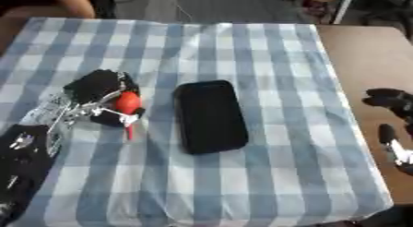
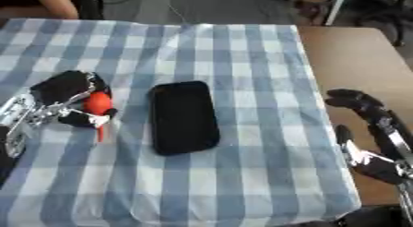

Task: Pick up objects on the table and place them in the box.

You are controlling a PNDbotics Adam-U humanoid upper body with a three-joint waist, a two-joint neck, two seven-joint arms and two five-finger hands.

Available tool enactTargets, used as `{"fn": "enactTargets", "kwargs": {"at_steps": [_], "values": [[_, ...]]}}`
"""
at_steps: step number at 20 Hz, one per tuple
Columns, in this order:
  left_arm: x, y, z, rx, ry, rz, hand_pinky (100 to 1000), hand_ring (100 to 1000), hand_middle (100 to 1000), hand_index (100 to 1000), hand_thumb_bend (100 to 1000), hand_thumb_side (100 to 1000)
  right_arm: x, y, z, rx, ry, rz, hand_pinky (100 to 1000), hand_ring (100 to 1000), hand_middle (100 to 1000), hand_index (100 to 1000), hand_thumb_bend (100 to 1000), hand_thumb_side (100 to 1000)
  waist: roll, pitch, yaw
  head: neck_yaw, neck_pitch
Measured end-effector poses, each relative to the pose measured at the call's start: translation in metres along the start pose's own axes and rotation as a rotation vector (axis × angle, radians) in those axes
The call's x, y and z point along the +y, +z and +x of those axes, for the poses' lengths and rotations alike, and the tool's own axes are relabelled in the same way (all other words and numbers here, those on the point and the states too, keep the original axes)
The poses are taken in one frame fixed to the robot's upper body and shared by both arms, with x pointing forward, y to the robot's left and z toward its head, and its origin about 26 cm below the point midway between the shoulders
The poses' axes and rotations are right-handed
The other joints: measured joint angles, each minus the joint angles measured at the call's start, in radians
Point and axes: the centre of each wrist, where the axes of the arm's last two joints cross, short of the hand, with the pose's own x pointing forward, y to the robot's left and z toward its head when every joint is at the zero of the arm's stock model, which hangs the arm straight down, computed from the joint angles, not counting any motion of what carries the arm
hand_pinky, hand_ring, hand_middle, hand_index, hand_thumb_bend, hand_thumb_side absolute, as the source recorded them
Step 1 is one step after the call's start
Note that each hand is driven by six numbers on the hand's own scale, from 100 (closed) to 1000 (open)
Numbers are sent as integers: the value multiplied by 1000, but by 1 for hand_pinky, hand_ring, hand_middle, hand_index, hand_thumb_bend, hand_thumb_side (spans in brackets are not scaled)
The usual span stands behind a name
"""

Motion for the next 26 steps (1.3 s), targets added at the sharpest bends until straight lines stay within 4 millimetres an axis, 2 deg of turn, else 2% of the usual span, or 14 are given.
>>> {"fn": "enactTargets", "kwargs": {"at_steps": [4, 12, 14, 15, 16, 17, 18, 22, 26], "values": [[-3, 2, 1, 67, 162, 22, 100, 100, 101, 210, 100, 408, 0, 0, 0, 0, 0, 0, 836, 807, 845, 838, 100, 413, -1, 0, 1, 0, 0], [12, -1, 5, 129, 343, 7, 100, 100, 100, 195, 100, 430, 0, 1, -1, 3, -1, 0, 836, 807, 845, 838, 100, 412, -1, 0, 3, -1, 0], [16, -1, 4, 148, 386, 11, 100, 100, 100, 191, 100, 510, 0, 1, -1, 5, -2, 0, 836, 807, 845, 838, 100, 412, -1, 0, 3, -1, 0], [18, -1, 4, 156, 410, 15, 100, 100, 100, 190, 100, 447, 0, 1, -1, 5, -2, 0, 836, 807, 845, 838, 100, 412, -1, 0, 4, -1, 0], [21, -1, 4, 161, 433, 22, 100, 100, 100, 189, 100, 451, 1, 1, -1, 5, -2, 0, 836, 807, 845, 838, 100, 412, -1, 0, 4, -1, 0], [24, -1, 4, 164, 458, 33, 100, 100, 100, 188, 100, 507, 1, 1, -1, 5, -2, 0, 836, 807, 845, 838, 100, 412, -1, 0, 4, -2, 0], [29, -2, 4, 163, 479, 46, 100, 100, 100, 187, 100, 456, 1, 1, -1, 5, -2, 0, 836, 807, 845, 838, 100, 411, -1, 0, 4, -3, 0], [51, -5, 7, 141, 535, 95, 100, 100, 100, 183, 100, 472, 1, 1, -1, 6, -1, 1, 836, 807, 845, 838, 100, 411, -1, 0, 5, -6, 0], [63, -10, 12, 123, 598, 109, 100, 100, 100, 180, 100, 485, 1, 1, -1, 6, -1, 1, 836, 807, 845, 838, 100, 411, -1, 0, 6, -6, 0]]}}
